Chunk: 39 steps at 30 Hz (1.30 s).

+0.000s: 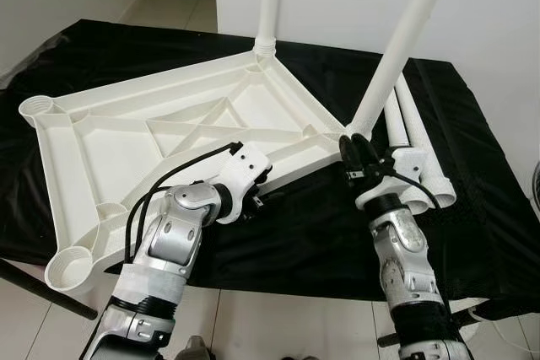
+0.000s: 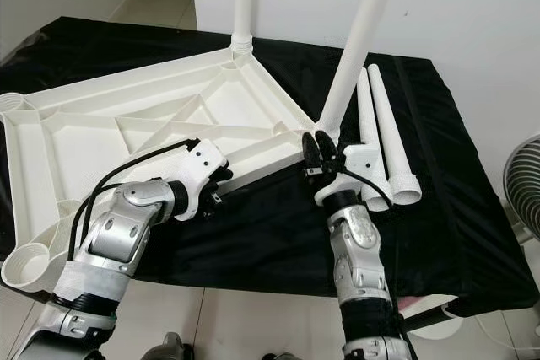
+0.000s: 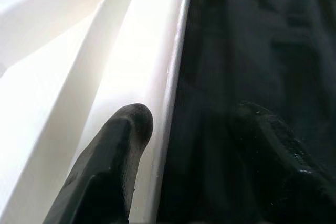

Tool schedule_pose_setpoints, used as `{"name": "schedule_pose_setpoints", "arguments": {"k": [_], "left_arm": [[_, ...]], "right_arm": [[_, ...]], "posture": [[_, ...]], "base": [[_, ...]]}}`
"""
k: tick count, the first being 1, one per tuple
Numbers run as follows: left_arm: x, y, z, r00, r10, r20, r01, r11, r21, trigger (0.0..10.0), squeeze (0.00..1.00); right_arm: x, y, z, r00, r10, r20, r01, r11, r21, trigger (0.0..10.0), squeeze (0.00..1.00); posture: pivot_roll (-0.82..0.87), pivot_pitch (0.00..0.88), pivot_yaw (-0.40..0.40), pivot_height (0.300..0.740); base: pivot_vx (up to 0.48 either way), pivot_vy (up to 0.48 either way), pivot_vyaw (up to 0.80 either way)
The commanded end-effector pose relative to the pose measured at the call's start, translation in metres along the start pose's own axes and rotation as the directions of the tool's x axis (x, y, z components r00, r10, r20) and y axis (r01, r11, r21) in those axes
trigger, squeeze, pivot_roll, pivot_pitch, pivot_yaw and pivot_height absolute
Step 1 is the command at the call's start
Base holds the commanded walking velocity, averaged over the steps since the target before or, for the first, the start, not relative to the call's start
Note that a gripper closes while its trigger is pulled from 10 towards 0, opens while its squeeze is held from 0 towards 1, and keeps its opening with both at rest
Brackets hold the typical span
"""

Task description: Building children table

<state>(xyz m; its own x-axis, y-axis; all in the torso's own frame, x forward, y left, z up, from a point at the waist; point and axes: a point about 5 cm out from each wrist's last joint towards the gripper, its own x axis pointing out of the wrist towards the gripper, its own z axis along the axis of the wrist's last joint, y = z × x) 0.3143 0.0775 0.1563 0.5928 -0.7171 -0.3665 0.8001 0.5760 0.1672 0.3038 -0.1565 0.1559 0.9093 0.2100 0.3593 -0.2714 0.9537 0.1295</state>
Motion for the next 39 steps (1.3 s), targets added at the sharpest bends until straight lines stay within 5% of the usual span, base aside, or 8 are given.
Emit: {"name": "schedule_pose_setpoints", "arguments": {"k": [1,8,9,10,11,12,13,39], "left_arm": [[-0.001,0.018,-0.001,0.946,0.325,-0.017,-0.325,0.946,-0.005,10.0,0.0],[0.003,0.018,-0.007,0.947,0.319,-0.043,-0.321,0.946,-0.037,10.0,0.0],[0.004,0.019,-0.008,0.945,0.323,-0.052,-0.325,0.945,-0.046,6.5,0.0],[0.004,0.019,-0.008,0.945,0.323,-0.052,-0.325,0.945,-0.046,6.5,0.0],[0.005,0.021,-0.008,0.94,0.336,-0.056,-0.339,0.939,-0.052,2.3,0.0],[0.005,0.021,-0.008,0.94,0.336,-0.056,-0.339,0.939,-0.052,2.3,0.0],[0.006,0.023,-0.008,0.936,0.347,-0.059,-0.35,0.935,-0.054,0.0,0.0],[0.044,0.044,0.032,0.848,0.529,0.016,-0.52,0.837,-0.169,0.0,0.0]], "right_arm": [[-0.002,0.001,0.001,1.0,-0.006,-0.006,0.005,1.0,-0.009,10.0,0.0],[-0.003,0.005,0.001,1.0,-0.019,-0.015,0.019,1.0,0.02,10.0,0.0],[-0.004,0.005,0.001,1.0,-0.022,-0.018,0.023,0.999,0.023,10.0,0.0],[-0.004,0.005,0.001,1.0,-0.022,-0.018,0.023,0.999,0.023,10.0,0.0],[-0.004,0.006,0.0,0.999,-0.028,-0.02,0.028,0.999,0.03,10.0,0.0],[-0.004,0.006,0.0,0.999,-0.028,-0.02,0.028,0.999,0.03,10.0,0.0],[-0.004,0.007,-0.001,0.999,-0.031,-0.022,0.032,0.999,0.035,10.0,0.0],[-0.005,0.037,-0.005,0.998,-0.028,-0.053,0.033,0.994,0.102,10.0,0.0]], "posture": [[0.14,0.096,-0.02,0.74],[0.14,0.095,-0.014,0.74],[0.14,0.094,-0.012,0.74],[0.14,0.094,-0.012,0.74],[0.14,0.094,-0.011,0.74],[0.14,0.094,-0.011,0.74],[0.14,0.093,-0.011,0.74],[0.12,0.076,-0.018,0.74]], "base": [[0.0,0.0,0.0],[0.0,0.0,0.0],[0.0,0.0,0.0],[0.0,0.0,0.0],[0.0,0.0,0.0],[0.0,0.0,0.0],[0.0,0.0,0.0],[0.0,0.0,0.0]]}}
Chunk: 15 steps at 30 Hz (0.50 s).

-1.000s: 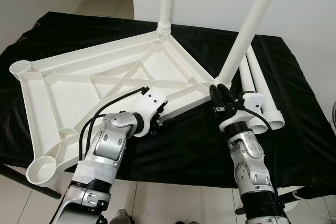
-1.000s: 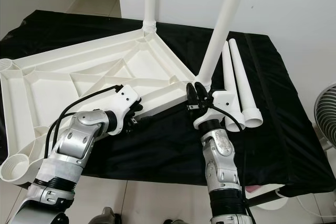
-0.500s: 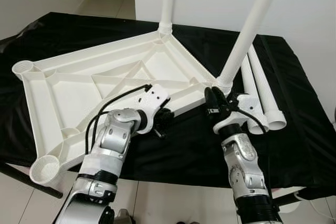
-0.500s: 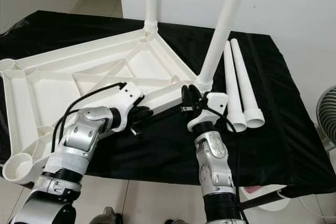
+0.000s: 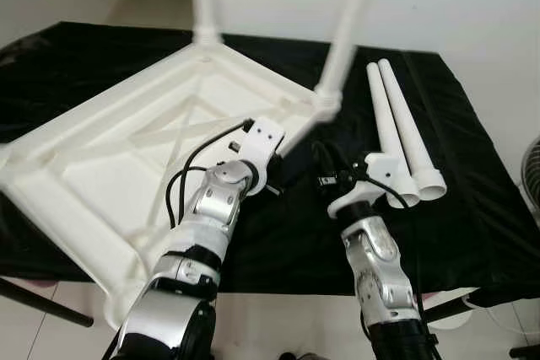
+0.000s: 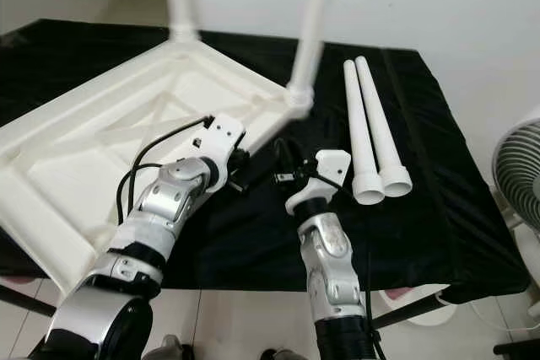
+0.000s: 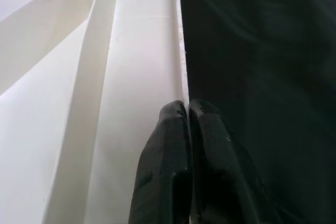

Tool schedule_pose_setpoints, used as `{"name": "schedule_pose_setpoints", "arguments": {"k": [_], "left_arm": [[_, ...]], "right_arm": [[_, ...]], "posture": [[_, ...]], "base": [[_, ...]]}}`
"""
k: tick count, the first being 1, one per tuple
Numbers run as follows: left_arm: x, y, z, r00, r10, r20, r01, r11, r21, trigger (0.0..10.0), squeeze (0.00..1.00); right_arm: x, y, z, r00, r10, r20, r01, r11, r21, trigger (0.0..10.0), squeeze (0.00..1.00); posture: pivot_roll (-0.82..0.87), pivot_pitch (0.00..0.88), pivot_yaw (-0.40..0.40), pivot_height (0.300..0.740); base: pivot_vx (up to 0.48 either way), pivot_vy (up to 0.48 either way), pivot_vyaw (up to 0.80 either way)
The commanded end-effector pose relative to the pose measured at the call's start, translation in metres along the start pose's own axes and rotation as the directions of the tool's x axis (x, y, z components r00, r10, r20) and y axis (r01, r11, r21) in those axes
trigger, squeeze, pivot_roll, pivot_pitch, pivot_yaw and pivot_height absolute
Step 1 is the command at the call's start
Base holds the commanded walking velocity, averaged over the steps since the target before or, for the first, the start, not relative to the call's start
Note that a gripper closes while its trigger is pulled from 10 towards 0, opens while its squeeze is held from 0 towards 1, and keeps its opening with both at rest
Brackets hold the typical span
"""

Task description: Building children table

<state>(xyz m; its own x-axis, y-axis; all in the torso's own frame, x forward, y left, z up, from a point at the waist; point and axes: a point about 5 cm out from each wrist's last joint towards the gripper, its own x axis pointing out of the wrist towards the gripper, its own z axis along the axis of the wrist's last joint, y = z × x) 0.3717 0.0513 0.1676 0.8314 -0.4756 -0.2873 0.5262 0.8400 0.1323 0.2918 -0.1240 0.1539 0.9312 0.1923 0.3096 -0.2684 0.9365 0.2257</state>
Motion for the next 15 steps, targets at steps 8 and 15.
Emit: {"name": "schedule_pose_setpoints", "arguments": {"k": [8,15], "left_arm": [[0.012,0.014,0.02,0.969,0.241,0.056,-0.242,0.97,0.006,10.0,0.0],[0.018,-0.007,0.03,0.981,0.141,0.13,-0.144,0.99,0.012,10.0,1.0]], "right_arm": [[-0.001,0.005,0.0,1.0,-0.007,-0.005,0.007,1.0,0.014,10.0,0.0],[-0.002,0.005,-0.001,1.0,-0.023,-0.008,0.024,1.0,0.018,10.0,0.0]], "posture": [[0.11,0.084,-0.008,0.74],[0.12,0.09,-0.003,0.74]], "base": [[0.0,0.0,0.0],[0.0,0.0,0.0]]}}
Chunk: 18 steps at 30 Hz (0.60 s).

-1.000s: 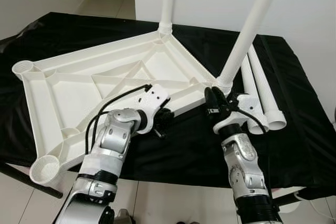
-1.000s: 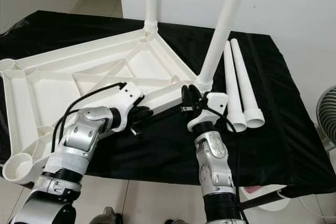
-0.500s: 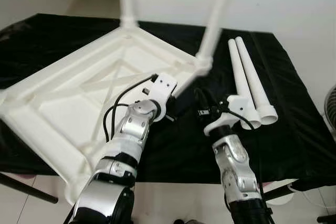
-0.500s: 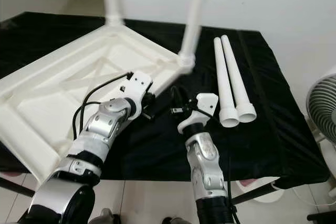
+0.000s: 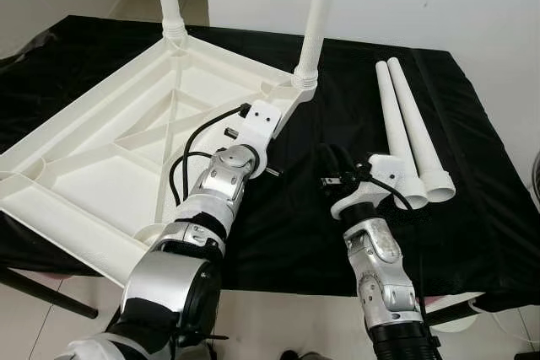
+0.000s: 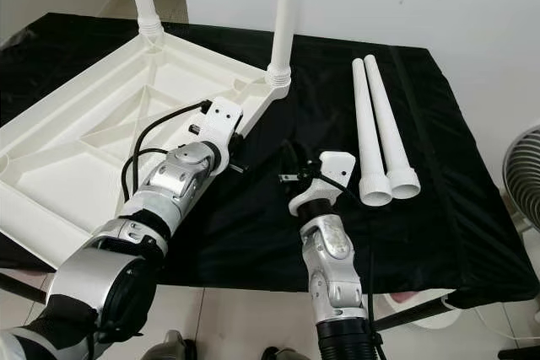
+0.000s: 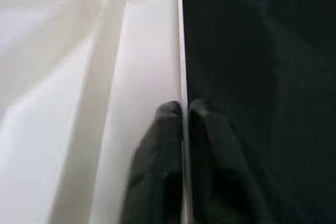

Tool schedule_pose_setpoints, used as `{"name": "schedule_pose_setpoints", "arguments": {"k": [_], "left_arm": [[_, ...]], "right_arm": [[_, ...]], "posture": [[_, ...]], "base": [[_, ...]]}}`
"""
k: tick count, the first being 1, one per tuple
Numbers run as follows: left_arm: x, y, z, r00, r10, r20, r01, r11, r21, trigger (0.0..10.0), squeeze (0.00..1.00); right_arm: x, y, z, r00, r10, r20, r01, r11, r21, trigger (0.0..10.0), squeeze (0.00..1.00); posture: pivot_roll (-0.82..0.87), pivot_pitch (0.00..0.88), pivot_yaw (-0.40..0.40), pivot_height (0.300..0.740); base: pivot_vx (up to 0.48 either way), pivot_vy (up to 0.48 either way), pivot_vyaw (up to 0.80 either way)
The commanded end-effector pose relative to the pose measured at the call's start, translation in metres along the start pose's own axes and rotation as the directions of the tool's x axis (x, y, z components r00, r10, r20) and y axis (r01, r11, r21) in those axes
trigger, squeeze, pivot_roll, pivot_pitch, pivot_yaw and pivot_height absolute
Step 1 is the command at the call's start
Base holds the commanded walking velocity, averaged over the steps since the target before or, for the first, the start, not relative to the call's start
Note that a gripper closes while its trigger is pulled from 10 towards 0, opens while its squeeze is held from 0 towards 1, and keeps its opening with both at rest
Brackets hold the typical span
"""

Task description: Building children table

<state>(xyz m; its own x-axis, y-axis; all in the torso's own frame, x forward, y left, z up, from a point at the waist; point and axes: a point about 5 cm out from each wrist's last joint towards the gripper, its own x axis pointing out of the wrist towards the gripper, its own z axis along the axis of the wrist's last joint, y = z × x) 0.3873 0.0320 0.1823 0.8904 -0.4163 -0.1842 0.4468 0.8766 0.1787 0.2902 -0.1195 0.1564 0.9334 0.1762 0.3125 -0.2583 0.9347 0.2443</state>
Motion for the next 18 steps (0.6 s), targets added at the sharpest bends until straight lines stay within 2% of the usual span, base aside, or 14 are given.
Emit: {"name": "schedule_pose_setpoints", "arguments": {"k": [1,4,5,6,7,8,9,13,15,16,18], "left_arm": [[0.001,-0.002,0.008,0.999,0.037,0.038,-0.036,0.999,-0.006,10.0,1.0],[0.003,-0.005,0.008,0.999,0.023,0.041,-0.024,1.0,0.015,10.0,1.0],[0.003,-0.012,0.011,0.997,-0.02,0.07,0.018,0.999,0.032,10.0,0.85],[0.003,-0.012,0.011,0.997,-0.02,0.07,0.018,0.999,0.032,10.0,0.85],[0.002,-0.014,0.012,0.995,-0.042,0.085,0.039,0.999,0.036,10.0,0.04],[0.002,-0.014,0.012,0.995,-0.042,0.085,0.039,0.999,0.036,10.0,0.04],[0.001,-0.015,0.015,0.992,-0.055,0.109,0.052,0.998,0.036,10.0,0.0],[-0.001,-0.016,0.018,0.988,-0.075,0.139,0.07,0.997,0.039,10.0,0.0],[-0.005,-0.012,0.019,0.984,-0.084,0.155,0.075,0.995,0.059,10.0,0.0],[-0.01,-0.005,0.017,0.982,-0.089,0.164,0.077,0.994,0.078,10.0,0.0],[-0.01,-0.005,0.017,0.982,-0.089,0.164,0.077,0.994,0.078,10.0,0.0]], "right_arm": [[-0.002,0.0,-0.002,1.0,-0.009,-0.015,0.009,1.0,0.002,10.0,0.0],[-0.002,0.0,-0.002,1.0,-0.009,-0.015,0.009,1.0,0.003,10.0,0.0],[-0.002,0.001,-0.003,1.0,-0.009,-0.015,0.009,1.0,0.005,10.0,0.0],[-0.002,0.001,-0.003,1.0,-0.009,-0.015,0.009,1.0,0.005,10.0,0.0],[-0.001,0.002,-0.003,1.0,-0.008,-0.016,0.008,1.0,0.006,10.0,0.0],[-0.001,0.002,-0.003,1.0,-0.008,-0.016,0.008,1.0,0.006,10.0,0.0],[-0.001,0.002,-0.003,1.0,-0.008,-0.017,0.008,1.0,0.008,10.0,0.0],[-0.001,0.003,-0.004,1.0,-0.008,-0.018,0.008,1.0,0.009,10.0,0.0],[-0.002,0.003,-0.004,1.0,-0.007,-0.02,0.007,1.0,0.008,10.0,0.0],[-0.003,0.003,-0.005,1.0,-0.008,-0.023,0.008,1.0,0.008,10.0,0.0],[-0.003,0.003,-0.005,1.0,-0.008,-0.023,0.008,1.0,0.008,10.0,0.0]], "posture": [[0.12,0.09,-0.003,0.74],[0.12,0.09,-0.003,0.74],[0.13,0.091,-0.003,0.74],[0.13,0.091,-0.003,0.74],[0.13,0.091,-0.003,0.74],[0.13,0.091,-0.003,0.74],[0.13,0.091,-0.003,0.74],[0.14,0.092,-0.003,0.74],[0.14,0.091,-0.002,0.74],[0.14,0.091,-0.002,0.74],[0.14,0.091,-0.002,0.74]], "base": [[0.0,0.0,0.0],[0.0,0.0,0.0],[0.0,0.0,0.0],[0.0,0.0,0.0],[0.0,0.0,0.0],[0.0,0.0,0.0],[0.0,0.0,0.0],[0.0,0.0,0.0],[0.0,0.0,0.0],[0.0,0.0,0.0],[0.0,0.0,0.0]]}}
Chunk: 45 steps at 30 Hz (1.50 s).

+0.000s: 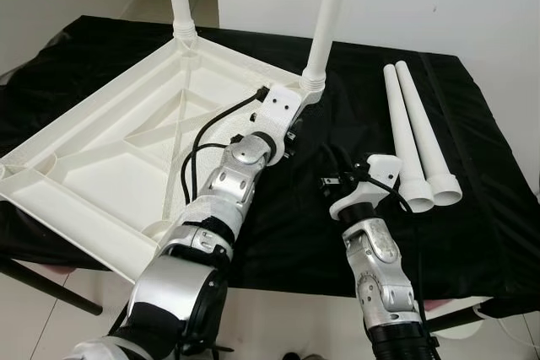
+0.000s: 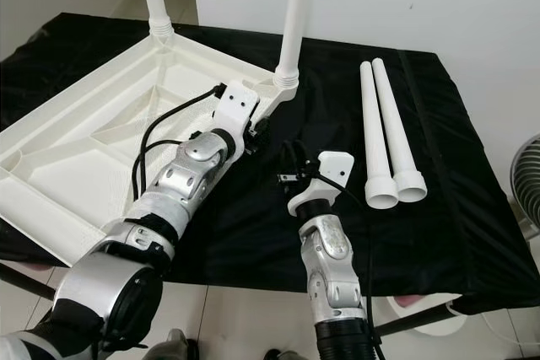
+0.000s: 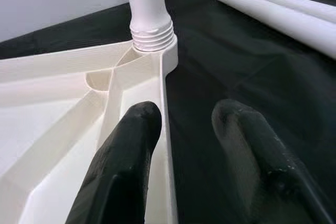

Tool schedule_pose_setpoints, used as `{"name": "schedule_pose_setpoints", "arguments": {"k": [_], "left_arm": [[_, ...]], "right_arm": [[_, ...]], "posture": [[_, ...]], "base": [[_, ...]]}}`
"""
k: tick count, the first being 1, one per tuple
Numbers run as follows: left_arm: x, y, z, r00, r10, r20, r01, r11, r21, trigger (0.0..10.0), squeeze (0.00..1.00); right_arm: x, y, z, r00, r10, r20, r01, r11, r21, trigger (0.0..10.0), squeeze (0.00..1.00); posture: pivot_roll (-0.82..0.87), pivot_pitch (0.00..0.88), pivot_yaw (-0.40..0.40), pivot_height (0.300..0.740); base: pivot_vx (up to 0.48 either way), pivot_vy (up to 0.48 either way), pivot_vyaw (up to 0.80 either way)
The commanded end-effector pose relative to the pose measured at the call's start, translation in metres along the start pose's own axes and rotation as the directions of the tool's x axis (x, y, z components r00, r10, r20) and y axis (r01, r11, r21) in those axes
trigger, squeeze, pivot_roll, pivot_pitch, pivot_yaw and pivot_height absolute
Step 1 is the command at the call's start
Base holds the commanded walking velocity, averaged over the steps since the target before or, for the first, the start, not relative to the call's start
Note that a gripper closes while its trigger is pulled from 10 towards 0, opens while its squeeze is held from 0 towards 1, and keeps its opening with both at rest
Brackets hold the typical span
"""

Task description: Building children table

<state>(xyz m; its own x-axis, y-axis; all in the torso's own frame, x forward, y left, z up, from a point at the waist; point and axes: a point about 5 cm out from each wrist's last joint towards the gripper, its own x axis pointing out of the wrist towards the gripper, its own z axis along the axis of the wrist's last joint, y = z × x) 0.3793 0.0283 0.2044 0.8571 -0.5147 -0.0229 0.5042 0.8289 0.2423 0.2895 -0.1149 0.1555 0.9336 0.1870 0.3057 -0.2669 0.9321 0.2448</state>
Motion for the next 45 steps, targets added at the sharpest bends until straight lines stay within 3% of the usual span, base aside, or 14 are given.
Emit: {"name": "schedule_pose_setpoints", "arguments": {"k": [1,3,4,5,7,8,9,13,17,18,21,25,37,45], "left_arm": [[-0.008,0.005,-0.009,1.0,-0.019,-0.016,0.019,1.0,0.003,10.0,0.0],[-0.008,0.005,-0.009,1.0,-0.019,-0.016,0.019,1.0,0.003,10.0,0.0],[-0.019,0.016,-0.017,1.0,-0.011,-0.025,0.011,1.0,-0.004,10.0,0.0],[-0.019,0.016,-0.017,1.0,-0.011,-0.025,0.011,1.0,-0.004,10.0,0.0],[-0.041,0.037,-0.027,0.999,0.015,-0.028,-0.015,1.0,-0.012,10.0,0.0],[-0.041,0.037,-0.027,0.999,0.015,-0.028,-0.015,1.0,-0.012,10.0,0.0],[-0.056,0.051,-0.031,0.998,0.045,-0.034,-0.045,0.999,0.017,10.0,0.0],[-0.062,0.056,-0.032,0.998,0.053,-0.041,-0.051,0.998,0.039,10.0,0.0],[-0.083,0.08,-0.034,0.99,0.12,-0.069,-0.112,0.987,0.112,10.0,0.0],[-0.083,0.08,-0.034,0.99,0.12,-0.069,-0.112,0.987,0.112,10.0,0.0],[-0.103,0.102,-0.036,0.972,0.192,-0.135,-0.163,0.967,0.197,10.0,0.0],[-0.112,0.109,-0.037,0.965,0.212,-0.154,-0.168,0.951,0.258,10.0,0.0],[-0.167,0.133,-0.05,0.931,0.16,-0.328,-0.028,0.927,0.373,10.0,0.0],[-0.182,0.127,-0.052,0.915,0.085,-0.394,0.093,0.907,0.412,10.0,0.0]], "right_arm": [[-0.004,-0.002,-0.003,1.0,-0.018,-0.014,0.018,1.0,0.008,10.0,0.0],[-0.004,-0.002,-0.003,1.0,-0.018,-0.014,0.018,1.0,0.008,10.0,0.0],[-0.005,-0.002,-0.003,1.0,-0.02,-0.015,0.02,1.0,0.009,10.0,0.0],[-0.005,-0.002,-0.003,1.0,-0.02,-0.015,0.02,1.0,0.009,10.0,0.0],[-0.005,-0.003,-0.003,1.0,-0.021,-0.019,0.021,1.0,0.009,10.0,0.0],[-0.005,-0.003,-0.003,1.0,-0.021,-0.019,0.021,1.0,0.009,10.0,0.0],[-0.006,-0.003,-0.004,1.0,-0.018,-0.023,0.018,1.0,0.007,10.0,0.0],[-0.006,-0.003,-0.004,1.0,-0.015,-0.025,0.015,1.0,0.005,10.0,0.0],[-0.004,-0.006,-0.003,1.0,-0.006,-0.029,0.006,1.0,-0.006,10.0,0.0],[-0.004,-0.006,-0.003,1.0,-0.006,-0.029,0.006,1.0,-0.006,10.0,0.0],[-0.003,-0.008,-0.002,0.999,0.002,-0.034,-0.003,1.0,-0.015,10.0,0.0],[-0.003,-0.008,-0.001,0.999,0.002,-0.034,-0.002,1.0,-0.016,10.0,0.0],[-0.005,-0.011,-0.002,0.999,0.004,-0.044,-0.005,1.0,-0.023,10.0,0.0],[-0.004,-0.01,-0.002,0.999,0.016,-0.046,-0.017,1.0,-0.024,10.0,0.0]], "posture": [[0.14,0.09,-0.002,0.74],[0.14,0.09,-0.002,0.74],[0.15,0.093,-0.003,0.74],[0.15,0.093,-0.003,0.74],[0.15,0.098,-0.014,0.74],[0.15,0.098,-0.014,0.74],[0.16,0.099,-0.018,0.74],[0.16,0.099,-0.021,0.74],[0.17,0.102,-0.038,0.74],[0.17,0.102,-0.038,0.74],[0.17,0.103,-0.045,0.74],[0.17,0.102,-0.046,0.74],[0.17,0.093,-0.05,0.74],[0.18,0.087,-0.058,0.74]], "base": [[0.0,0.0,0.0],[0.0,0.0,0.0],[0.0,0.0,0.0],[0.0,0.0,0.0],[0.0,0.0,0.0],[0.0,0.0,0.0],[0.0,0.0,0.0],[0.0,0.0,0.0],[0.0,0.0,0.0],[0.0,0.0,0.0],[0.0,0.0,0.0],[0.0,0.0,0.0],[0.0,0.0,0.0],[0.0,0.0,0.0]]}}
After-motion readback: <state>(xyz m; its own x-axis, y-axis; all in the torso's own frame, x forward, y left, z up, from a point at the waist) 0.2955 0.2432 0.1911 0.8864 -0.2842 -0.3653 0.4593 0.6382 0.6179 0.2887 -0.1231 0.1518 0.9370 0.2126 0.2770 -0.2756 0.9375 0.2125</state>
